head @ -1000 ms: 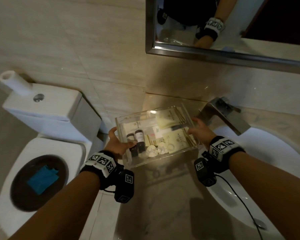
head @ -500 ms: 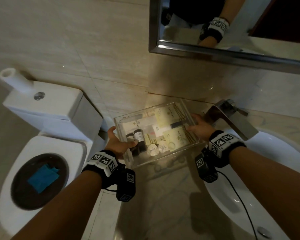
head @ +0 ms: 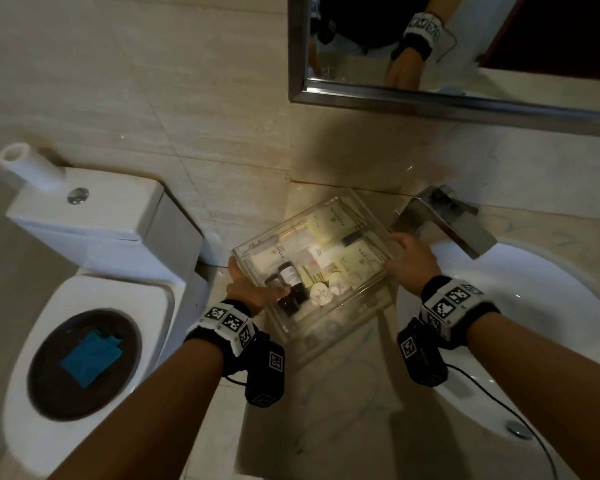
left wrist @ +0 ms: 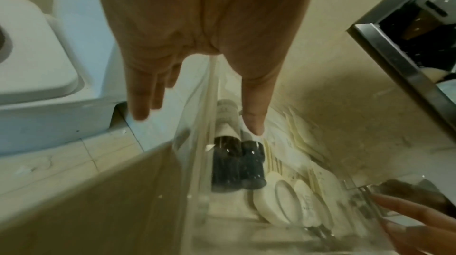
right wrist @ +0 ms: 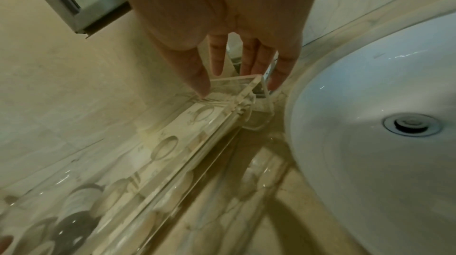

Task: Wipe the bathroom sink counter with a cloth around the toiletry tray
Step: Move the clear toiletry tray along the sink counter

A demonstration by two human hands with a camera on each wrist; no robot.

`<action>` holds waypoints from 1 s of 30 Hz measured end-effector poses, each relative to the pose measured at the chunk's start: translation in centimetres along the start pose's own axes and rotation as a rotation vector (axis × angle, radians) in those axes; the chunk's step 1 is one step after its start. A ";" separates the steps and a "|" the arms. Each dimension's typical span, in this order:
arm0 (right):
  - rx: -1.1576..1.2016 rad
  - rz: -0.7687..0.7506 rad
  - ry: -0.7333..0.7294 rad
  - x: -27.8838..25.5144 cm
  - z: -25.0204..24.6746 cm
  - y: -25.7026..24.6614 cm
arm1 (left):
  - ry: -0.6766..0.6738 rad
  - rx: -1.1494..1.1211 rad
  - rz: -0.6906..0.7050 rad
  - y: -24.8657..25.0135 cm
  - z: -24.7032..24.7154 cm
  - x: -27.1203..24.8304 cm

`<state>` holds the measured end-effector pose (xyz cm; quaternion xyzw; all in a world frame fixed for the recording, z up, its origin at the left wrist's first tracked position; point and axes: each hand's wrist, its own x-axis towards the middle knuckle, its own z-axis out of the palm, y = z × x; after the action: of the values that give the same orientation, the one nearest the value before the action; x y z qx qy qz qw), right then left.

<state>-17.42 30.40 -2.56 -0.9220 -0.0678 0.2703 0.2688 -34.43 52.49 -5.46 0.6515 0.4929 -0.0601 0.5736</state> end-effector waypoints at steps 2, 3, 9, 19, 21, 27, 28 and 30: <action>0.011 0.003 0.030 -0.7 -0.2 0.3 | 0.079 0.159 0.119 0.9 -1.0 0.4; 0.059 0.004 0.039 -1.1 -0.3 0.5 | 0.106 0.215 0.160 1.5 -1.4 0.6; 0.550 0.208 -0.154 -2.4 2.0 1.3 | -0.020 0.598 0.311 4.2 -2.0 3.0; 0.857 0.189 -0.142 -2.1 3.4 -0.3 | -0.007 0.692 0.244 2.4 -2.6 2.8; 0.819 0.165 -0.123 -1.4 3.2 -0.9 | -0.032 0.670 0.223 1.7 -2.5 2.3; 0.827 0.177 -0.107 -1.9 3.2 -0.6 | -0.131 0.626 0.233 1.9 -2.6 2.0; 0.813 0.186 -0.138 -2.3 3.4 -0.4 | -0.146 0.577 0.254 2.2 -2.5 2.0; 0.792 0.201 -0.227 -3.3 4.0 -0.2 | -0.148 0.514 0.291 2.6 -2.2 2.0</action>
<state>-22.37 31.54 -3.78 -0.7138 0.1025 0.4002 0.5655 -32.61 55.77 -4.20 0.8330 0.3197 -0.1473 0.4268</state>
